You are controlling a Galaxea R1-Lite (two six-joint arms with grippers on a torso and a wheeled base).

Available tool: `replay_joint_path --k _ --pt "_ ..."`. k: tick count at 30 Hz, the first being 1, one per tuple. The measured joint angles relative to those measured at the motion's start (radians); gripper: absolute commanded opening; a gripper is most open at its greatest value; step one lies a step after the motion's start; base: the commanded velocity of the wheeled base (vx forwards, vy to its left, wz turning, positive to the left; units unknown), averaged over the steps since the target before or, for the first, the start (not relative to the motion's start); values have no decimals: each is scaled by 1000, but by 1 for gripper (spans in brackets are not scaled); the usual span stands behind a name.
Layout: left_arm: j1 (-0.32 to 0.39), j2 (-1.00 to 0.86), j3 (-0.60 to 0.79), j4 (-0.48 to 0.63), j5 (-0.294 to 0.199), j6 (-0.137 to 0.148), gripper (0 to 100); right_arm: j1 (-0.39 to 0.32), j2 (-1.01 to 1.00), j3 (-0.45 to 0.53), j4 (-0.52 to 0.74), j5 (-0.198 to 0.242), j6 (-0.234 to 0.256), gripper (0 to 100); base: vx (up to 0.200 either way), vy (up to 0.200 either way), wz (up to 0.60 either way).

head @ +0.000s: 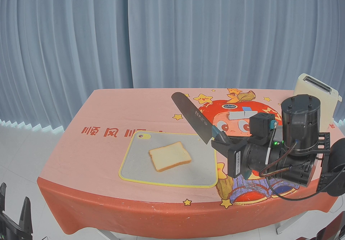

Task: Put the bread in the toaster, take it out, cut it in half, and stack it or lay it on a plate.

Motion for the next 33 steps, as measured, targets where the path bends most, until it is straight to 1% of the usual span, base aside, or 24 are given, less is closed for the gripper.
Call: replay_joint_path --k 6,12,15,19,23,26,30,33 --pt "1 -5 0 -125 -31 -7 100 0 -1 1 0 0 0 0 0 0 0" --pt "5 -8 0 -151 -49 -7 100 1 -1 2 0 1 0 0 0 0 0" --pt "6 12 0 -194 -51 -7 100 2 -1 2 -1 0 0 0 0 0 0" --pt "6 74 0 -282 -63 -6 100 1 0 2 0 0 0 0 0 0 0" --pt "6 133 0 -332 -87 -4 100 3 2 3 -1 1 -1 0 0 0 0" --pt "5 179 0 -373 -92 -3 100 4 2 4 0 0 -1 0 0 0 0" --pt "4 263 0 -474 -95 -2 100 5 2 6 0 0 -2 0 0 0 0" --pt "4 332 0 -520 -109 0 100 6 3 6 -1 1 -2 0 0 0 0"
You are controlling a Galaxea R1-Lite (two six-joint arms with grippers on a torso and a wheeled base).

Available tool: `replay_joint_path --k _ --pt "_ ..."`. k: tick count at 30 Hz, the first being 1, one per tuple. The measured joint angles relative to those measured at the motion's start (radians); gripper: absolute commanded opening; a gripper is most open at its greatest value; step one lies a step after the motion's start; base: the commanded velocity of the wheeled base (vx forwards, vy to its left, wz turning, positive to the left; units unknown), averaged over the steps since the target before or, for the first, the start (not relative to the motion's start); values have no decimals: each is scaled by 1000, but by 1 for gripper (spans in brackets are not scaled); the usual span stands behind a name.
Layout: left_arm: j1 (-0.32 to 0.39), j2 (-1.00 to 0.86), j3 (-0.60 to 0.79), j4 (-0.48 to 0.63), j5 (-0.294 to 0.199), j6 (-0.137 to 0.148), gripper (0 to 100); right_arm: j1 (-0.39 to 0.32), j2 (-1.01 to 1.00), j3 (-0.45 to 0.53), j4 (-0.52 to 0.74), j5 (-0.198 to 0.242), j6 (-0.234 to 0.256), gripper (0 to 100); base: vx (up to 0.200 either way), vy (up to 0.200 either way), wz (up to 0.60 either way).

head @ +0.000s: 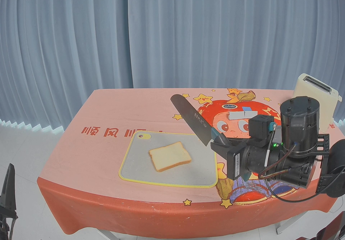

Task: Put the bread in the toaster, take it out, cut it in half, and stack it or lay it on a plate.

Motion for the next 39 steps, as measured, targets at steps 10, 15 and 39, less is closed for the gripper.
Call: replay_joint_path --k 10,15,39 --pt "-5 196 0 -160 -31 5 100 1 0 2 0 0 0 0 0 0 0" --pt "-5 286 0 -257 -32 5 100 1 1 2 0 0 0 0 0 0 0" --pt "-7 621 0 -613 -33 9 100 1 2 3 1 0 0 0 0 0 0"
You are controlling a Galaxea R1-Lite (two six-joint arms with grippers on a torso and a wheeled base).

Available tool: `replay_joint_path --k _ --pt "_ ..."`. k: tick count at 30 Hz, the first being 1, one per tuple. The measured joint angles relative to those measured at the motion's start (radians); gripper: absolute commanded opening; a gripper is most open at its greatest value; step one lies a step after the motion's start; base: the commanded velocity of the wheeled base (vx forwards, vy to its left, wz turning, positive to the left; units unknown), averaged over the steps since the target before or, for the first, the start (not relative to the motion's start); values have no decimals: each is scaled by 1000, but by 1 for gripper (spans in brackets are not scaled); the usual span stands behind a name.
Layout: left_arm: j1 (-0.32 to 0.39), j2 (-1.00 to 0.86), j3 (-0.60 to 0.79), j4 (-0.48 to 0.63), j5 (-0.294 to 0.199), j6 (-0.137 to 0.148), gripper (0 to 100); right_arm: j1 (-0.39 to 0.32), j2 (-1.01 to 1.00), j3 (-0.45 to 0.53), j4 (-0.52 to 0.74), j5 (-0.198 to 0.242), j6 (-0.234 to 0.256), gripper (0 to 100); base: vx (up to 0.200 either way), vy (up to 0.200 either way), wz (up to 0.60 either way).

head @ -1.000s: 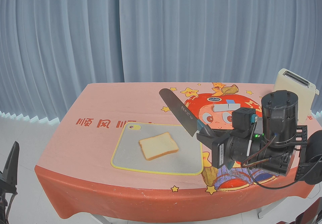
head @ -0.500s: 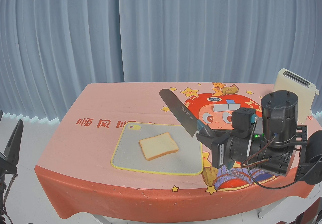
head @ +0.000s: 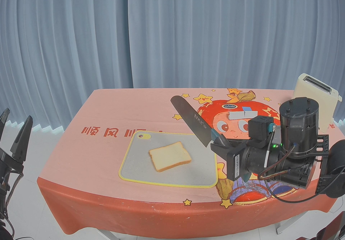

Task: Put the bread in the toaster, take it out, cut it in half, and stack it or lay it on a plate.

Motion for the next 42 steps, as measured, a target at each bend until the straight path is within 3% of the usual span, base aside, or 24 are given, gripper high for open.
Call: replay_joint_path --k 13,27,35,38,42 --pt "-93 96 -7 -38 -4 -13 100 0 1 0 0 0 0 0 0 0 0" --pt "-104 180 -133 -32 -56 -11 100 0 4 4 0 0 -1 0 0 0 0" --pt "-105 245 -202 -31 -63 -11 100 0 6 5 0 0 -1 0 0 0 0" --pt "-114 268 -224 -31 -66 -24 100 0 8 5 0 0 0 0 0 0 0" --pt "-144 287 -246 -31 -65 -63 100 0 11 4 -1 0 0 0 0 0 0"
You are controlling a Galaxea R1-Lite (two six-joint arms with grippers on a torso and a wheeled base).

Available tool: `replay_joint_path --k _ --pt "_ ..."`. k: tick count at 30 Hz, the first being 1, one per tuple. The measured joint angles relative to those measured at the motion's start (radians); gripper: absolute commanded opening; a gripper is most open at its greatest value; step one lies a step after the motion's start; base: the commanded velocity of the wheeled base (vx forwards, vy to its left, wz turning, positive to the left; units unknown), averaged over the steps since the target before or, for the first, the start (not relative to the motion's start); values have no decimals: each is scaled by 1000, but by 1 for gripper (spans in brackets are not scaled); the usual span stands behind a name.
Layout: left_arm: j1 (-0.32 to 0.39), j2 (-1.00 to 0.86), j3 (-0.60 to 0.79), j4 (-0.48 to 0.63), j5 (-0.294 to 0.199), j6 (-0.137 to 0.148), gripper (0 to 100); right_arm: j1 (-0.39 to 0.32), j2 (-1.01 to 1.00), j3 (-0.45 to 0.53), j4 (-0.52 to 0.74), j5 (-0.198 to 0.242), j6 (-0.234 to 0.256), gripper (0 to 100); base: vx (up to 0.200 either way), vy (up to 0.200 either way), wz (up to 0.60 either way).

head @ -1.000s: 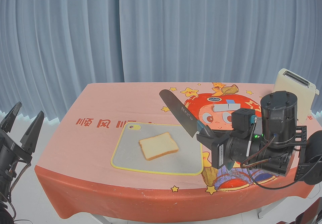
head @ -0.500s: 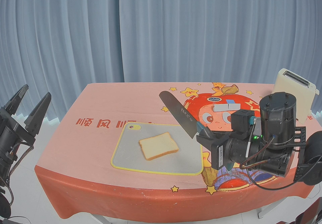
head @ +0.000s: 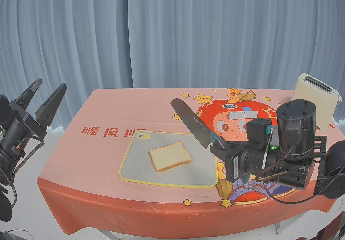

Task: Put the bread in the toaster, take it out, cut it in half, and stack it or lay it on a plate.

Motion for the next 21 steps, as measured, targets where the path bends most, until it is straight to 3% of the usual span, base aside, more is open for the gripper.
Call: replay_joint_path --k 6,21 --pt "-14 11 -38 4 0 -31 100 -2 5 -1 0 0 0 0 0 0 0" --pt "-20 15 -171 214 -19 -34 100 -1 7 -2 -1 0 3 0 0 0 0"
